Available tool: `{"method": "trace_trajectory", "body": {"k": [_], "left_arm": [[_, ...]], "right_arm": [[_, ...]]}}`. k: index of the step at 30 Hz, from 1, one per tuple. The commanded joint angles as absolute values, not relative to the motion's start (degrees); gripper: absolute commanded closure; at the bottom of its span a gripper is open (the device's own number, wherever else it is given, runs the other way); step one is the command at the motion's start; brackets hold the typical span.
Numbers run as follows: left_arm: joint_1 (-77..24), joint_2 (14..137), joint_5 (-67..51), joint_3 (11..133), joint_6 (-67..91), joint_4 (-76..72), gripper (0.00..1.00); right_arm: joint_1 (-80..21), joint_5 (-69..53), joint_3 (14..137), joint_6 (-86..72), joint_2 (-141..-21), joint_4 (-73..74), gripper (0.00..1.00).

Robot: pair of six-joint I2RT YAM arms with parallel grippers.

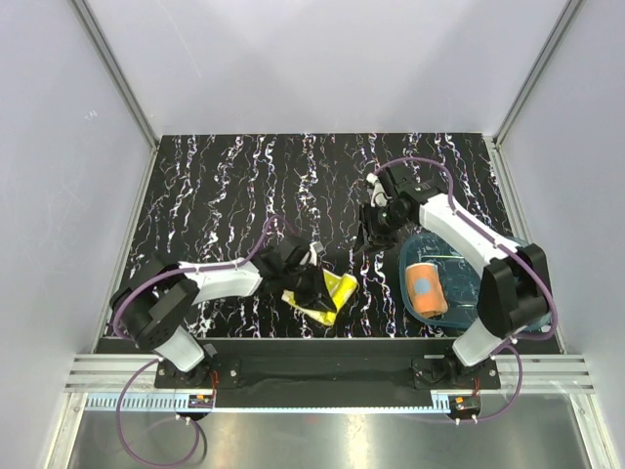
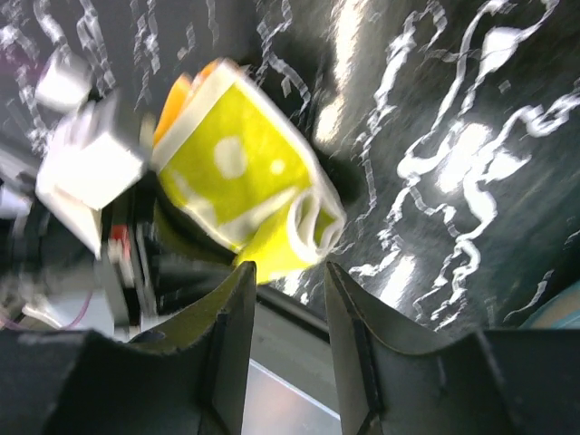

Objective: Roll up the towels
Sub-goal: Roll the towel

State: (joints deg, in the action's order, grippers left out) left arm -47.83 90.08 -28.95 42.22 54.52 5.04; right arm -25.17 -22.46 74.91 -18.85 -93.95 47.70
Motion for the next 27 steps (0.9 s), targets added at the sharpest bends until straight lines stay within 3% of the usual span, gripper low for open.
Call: {"method": "trace_trajectory", "body": {"k": [1,8,14,19,27], "left_arm": [[-44.3,90.61,-39.89,39.47,59.4,-5.79,0.93],[-38.5,93.95,-45.52,37.53,59.77,-6.42,0.92],[-34.63,98.08,-48.25,39.02,55.82,-1.85,0.91],[-31.99,100.63,-48.69,39.99,52.65,2.1,0.9],[-30.76,101.95,-48.78,41.04,50.19,5.18,0.88]], "right_arm": [[-24.96,-28.98,72.08,-19.42,-88.51,46.33,0.56],[-26.19,-36.91,59.27,-23.02,-83.5,35.35,0.57],[-29.61,-34.81,48.53,-29.35,-81.38,21.46,0.39],[-32.34,-32.79,47.02,-31.2,-84.98,15.22,0.31],[-36.12,-30.86,48.95,-31.91,-95.17,10.02,0.3]]}}
